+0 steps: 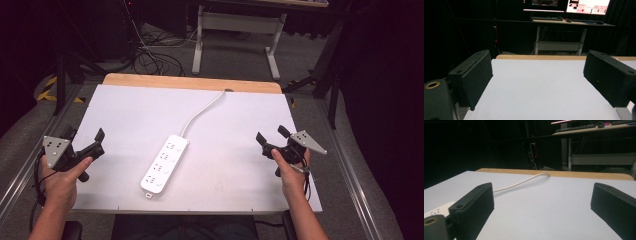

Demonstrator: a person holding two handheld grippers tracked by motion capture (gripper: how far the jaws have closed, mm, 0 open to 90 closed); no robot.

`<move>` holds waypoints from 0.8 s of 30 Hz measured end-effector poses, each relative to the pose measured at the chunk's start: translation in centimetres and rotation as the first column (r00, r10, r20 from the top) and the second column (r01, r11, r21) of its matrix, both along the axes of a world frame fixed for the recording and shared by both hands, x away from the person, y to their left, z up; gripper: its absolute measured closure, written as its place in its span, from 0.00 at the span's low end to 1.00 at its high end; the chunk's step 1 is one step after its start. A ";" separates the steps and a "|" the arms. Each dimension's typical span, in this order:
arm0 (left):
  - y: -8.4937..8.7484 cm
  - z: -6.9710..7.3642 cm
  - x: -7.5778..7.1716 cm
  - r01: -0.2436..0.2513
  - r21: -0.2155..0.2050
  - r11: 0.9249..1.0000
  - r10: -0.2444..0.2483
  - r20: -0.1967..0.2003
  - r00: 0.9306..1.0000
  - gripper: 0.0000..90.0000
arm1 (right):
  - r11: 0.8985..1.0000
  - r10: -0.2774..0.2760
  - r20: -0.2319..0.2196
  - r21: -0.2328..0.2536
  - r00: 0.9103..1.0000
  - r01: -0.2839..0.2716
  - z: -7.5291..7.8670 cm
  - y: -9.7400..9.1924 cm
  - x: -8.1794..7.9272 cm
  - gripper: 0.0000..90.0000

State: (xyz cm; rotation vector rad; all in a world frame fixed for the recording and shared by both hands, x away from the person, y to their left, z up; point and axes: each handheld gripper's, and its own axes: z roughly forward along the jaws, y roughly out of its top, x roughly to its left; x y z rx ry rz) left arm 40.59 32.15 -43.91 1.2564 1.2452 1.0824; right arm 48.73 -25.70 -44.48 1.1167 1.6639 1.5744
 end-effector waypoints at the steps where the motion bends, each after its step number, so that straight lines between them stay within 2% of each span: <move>1: 0.0 0.0 0.0 -0.003 -0.001 1.000 0.003 -0.001 1.000 0.12 | 1.000 -0.001 -0.001 -0.002 1.000 0.001 0.0 0.0 0.0 0.06; 2: 0.0 0.0 0.1 -0.006 -0.004 1.000 0.005 -0.001 1.000 0.17 | 1.000 0.000 -0.002 -0.008 1.000 0.000 0.0 0.0 -0.1 0.06; 10: 0.1 0.1 0.4 -0.017 -0.025 1.000 0.017 -0.009 1.000 0.27 | 1.000 -0.008 -0.008 -0.001 1.000 0.008 -0.1 -0.3 -0.3 0.06; 21: 0.1 0.0 0.6 -0.011 -0.033 0.999 0.010 -0.018 1.000 0.28 | 1.000 -0.012 -0.006 0.000 1.000 0.012 -0.1 -0.4 -0.5 0.07; 24: 0.2 0.1 0.5 -0.003 -0.043 0.999 0.002 -0.026 1.000 0.33 | 1.000 -0.009 -0.006 -0.004 1.000 0.009 -0.1 -0.4 -0.5 0.07</move>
